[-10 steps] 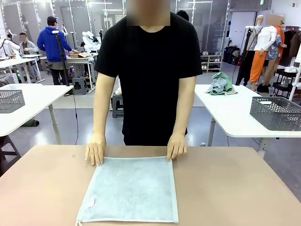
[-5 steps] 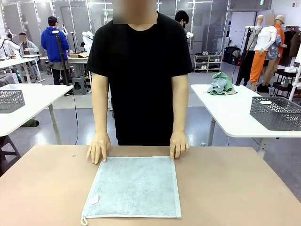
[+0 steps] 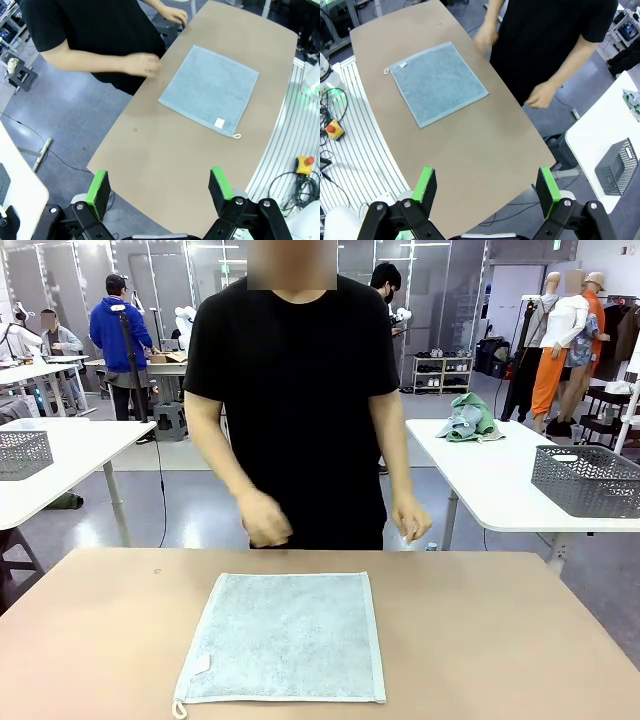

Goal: Fold the towels and place them in the basket.
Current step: When a person lays out a Towel with hook on the table, fold it in half twice.

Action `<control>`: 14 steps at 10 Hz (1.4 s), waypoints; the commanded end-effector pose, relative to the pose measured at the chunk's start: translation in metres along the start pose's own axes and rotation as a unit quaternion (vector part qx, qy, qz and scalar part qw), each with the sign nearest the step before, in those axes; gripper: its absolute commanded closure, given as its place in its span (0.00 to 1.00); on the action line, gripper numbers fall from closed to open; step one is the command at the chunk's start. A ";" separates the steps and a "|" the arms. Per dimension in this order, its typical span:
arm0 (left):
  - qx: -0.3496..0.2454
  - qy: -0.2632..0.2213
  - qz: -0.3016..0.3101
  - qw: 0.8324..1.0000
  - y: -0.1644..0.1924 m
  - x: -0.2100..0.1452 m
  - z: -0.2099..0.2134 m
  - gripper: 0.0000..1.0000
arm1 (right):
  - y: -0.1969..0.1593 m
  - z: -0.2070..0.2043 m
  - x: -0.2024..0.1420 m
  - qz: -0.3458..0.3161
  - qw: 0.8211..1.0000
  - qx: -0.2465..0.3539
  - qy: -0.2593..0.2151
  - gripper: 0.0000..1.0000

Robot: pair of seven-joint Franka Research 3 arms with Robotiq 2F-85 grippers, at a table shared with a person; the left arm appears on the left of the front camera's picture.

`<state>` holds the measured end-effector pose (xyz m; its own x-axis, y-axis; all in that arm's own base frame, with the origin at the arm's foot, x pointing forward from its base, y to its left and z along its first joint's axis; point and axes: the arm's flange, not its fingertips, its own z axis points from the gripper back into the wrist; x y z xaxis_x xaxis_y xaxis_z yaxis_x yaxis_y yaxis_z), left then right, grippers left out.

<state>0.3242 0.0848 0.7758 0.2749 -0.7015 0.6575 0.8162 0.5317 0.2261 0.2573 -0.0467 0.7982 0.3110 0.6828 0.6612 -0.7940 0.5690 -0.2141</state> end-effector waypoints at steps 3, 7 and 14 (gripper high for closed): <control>0.001 -0.003 0.000 1.000 -0.001 0.001 0.000 0.00 | 0.000 0.000 0.001 0.001 1.000 0.003 -0.002 0.00; 0.001 -0.003 0.000 1.000 -0.001 0.001 0.000 0.00 | 0.000 0.000 0.001 0.001 1.000 0.003 -0.002 0.00; 0.010 0.010 -0.015 1.000 -0.010 0.017 -0.006 0.00 | 0.006 -0.006 0.018 0.029 0.999 0.004 0.015 0.00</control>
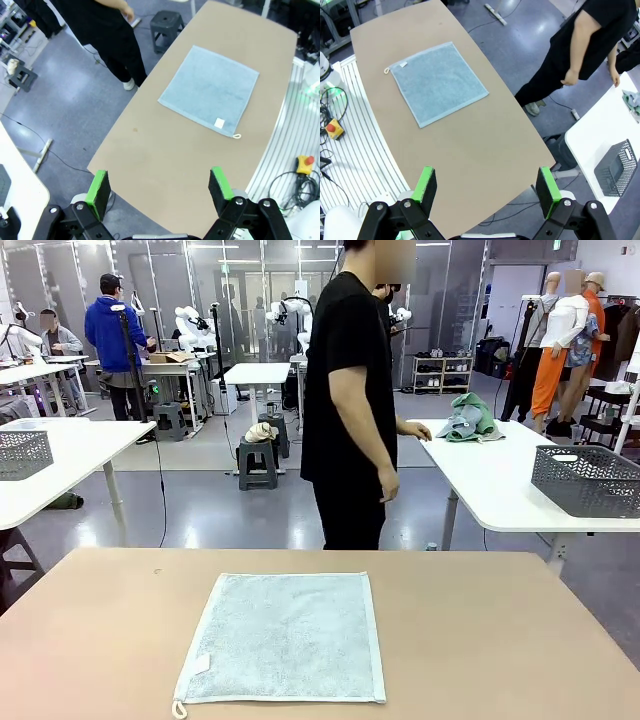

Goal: Fold the towels and place them in the basket.
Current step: When a person lays out a Towel with hook on the table, fold it in half twice.

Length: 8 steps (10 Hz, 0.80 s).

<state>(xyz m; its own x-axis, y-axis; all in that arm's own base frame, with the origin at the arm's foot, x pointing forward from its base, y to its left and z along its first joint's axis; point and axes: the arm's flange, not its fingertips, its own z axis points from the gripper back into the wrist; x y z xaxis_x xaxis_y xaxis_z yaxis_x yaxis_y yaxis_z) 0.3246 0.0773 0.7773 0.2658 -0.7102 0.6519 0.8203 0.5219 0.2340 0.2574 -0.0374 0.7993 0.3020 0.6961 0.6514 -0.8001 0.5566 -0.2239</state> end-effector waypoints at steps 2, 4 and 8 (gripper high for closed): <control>0.017 0.015 -0.050 0.998 -0.032 0.043 -0.019 0.00 | 0.013 -0.024 0.041 0.063 0.997 0.017 0.028 0.00; 0.009 0.037 -0.100 0.994 -0.069 0.078 -0.050 0.00 | 0.035 -0.062 0.071 0.111 0.991 0.044 0.058 0.00; -0.044 0.137 -0.202 0.969 -0.139 0.096 -0.163 0.00 | 0.080 -0.178 0.095 0.168 0.972 0.092 0.138 0.00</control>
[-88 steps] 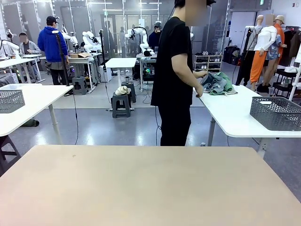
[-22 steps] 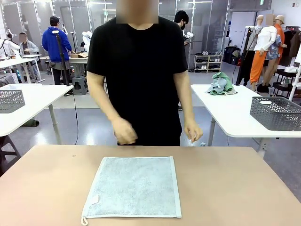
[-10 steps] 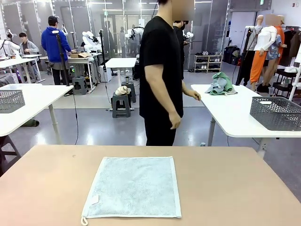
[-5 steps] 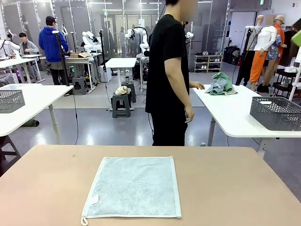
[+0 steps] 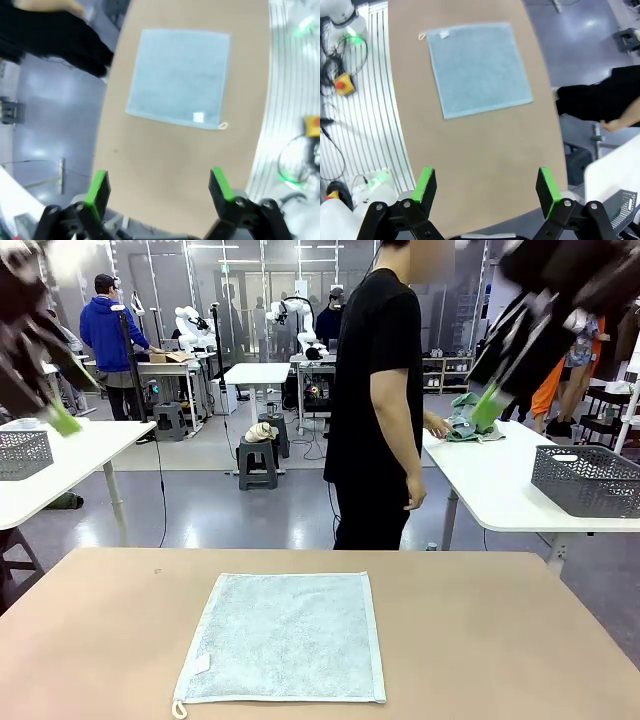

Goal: Fold the towels and place them in the basket.
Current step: When a person lays out a Towel with hook on the table, fold it in half twice.

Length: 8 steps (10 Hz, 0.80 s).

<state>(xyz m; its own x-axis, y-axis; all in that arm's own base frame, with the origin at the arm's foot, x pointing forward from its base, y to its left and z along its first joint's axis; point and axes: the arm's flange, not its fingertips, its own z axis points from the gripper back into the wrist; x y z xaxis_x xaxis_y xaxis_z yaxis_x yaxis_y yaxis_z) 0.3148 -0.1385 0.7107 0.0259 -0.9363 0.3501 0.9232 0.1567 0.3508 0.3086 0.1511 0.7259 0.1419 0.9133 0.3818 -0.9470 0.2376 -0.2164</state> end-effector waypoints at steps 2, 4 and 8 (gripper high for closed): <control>-0.016 0.062 -0.028 0.998 -0.024 -0.002 -0.074 0.00 | 0.005 -0.069 0.005 0.031 0.998 0.016 0.048 0.00; -0.040 0.080 -0.049 0.995 -0.047 -0.012 -0.128 0.00 | 0.010 -0.133 0.006 0.048 0.995 0.041 0.072 0.00; -0.058 0.106 -0.043 0.992 -0.055 -0.025 -0.178 0.00 | 0.011 -0.198 0.008 0.069 0.991 0.070 0.091 0.00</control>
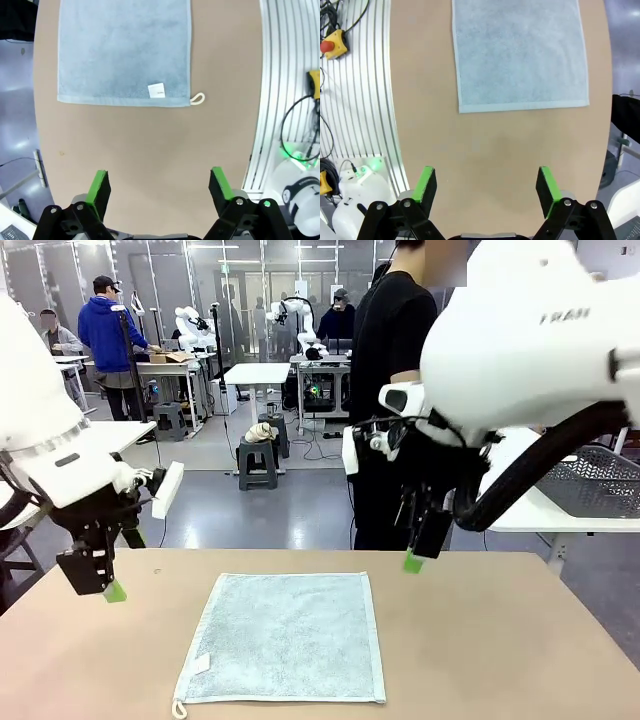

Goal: Fold the towels and place them in the basket.
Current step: When a person lays out a Towel with hook on the table, fold it in half twice.

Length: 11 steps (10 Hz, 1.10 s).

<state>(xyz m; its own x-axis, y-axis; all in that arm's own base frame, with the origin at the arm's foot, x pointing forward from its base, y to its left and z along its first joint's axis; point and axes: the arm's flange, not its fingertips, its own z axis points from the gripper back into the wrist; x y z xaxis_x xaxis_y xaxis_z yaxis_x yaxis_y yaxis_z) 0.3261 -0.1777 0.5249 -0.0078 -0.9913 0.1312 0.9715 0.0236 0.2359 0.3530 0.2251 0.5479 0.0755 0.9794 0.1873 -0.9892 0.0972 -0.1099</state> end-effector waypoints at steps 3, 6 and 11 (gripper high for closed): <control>0.000 0.000 0.000 1.000 0.000 0.000 0.000 0.00 | -0.003 -0.006 0.001 0.000 1.000 0.003 0.001 0.00; 0.000 0.000 0.000 1.000 0.000 0.000 0.000 0.00 | -0.003 -0.006 0.001 0.000 1.000 0.003 0.001 0.00; -0.001 -0.003 0.013 1.000 -0.005 0.021 -0.029 0.00 | 0.013 -0.042 0.012 -0.011 1.000 -0.024 0.011 0.00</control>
<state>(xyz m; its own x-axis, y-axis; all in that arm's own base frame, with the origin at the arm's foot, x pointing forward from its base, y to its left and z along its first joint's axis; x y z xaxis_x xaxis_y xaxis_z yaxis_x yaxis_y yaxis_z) 0.3266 -0.1919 0.5110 -0.0053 -0.9901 0.1401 0.9768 0.0249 0.2127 0.3502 0.2392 0.5247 0.0659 0.9823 0.1755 -0.9894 0.0872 -0.1162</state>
